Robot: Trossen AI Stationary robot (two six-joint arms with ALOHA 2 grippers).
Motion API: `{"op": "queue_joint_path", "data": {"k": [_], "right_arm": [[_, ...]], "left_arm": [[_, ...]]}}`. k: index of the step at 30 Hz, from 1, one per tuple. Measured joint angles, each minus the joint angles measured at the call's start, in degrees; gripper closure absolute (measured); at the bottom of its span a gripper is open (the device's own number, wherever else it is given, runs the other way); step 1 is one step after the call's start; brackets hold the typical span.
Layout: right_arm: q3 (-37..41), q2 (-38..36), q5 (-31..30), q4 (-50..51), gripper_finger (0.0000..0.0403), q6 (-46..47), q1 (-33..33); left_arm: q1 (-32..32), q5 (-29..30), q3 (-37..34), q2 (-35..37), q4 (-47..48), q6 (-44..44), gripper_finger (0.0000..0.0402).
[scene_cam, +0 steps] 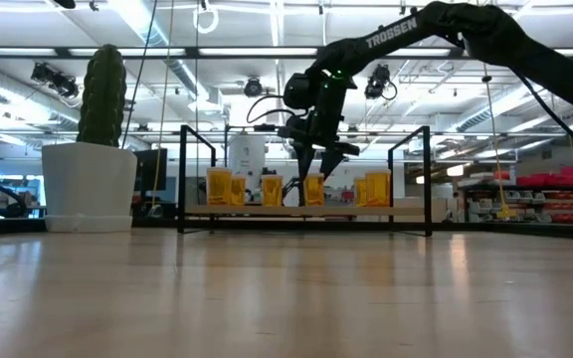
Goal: Pick and place medicine bottles onto shelf by color
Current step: Put the orange pill bottle on the shelf
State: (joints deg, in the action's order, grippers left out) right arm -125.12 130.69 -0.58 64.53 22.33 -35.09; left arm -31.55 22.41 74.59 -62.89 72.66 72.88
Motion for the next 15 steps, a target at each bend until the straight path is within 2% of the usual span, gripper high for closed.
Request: {"op": "queue_joint_path", "data": {"k": [6, 15], "right_arm": [[0.0, 0.0, -0.2, 1.2, 0.0174, 1.5, 0.0], [0.0, 0.0, -0.9, 2.2, 0.0124, 3.2, 0.0]], "left_arm": [[0.0, 0.0, 0.0, 0.0, 0.0, 0.0, 0.012], [0.0, 0.0, 0.0, 0.0, 0.0, 0.0, 0.012]]}}
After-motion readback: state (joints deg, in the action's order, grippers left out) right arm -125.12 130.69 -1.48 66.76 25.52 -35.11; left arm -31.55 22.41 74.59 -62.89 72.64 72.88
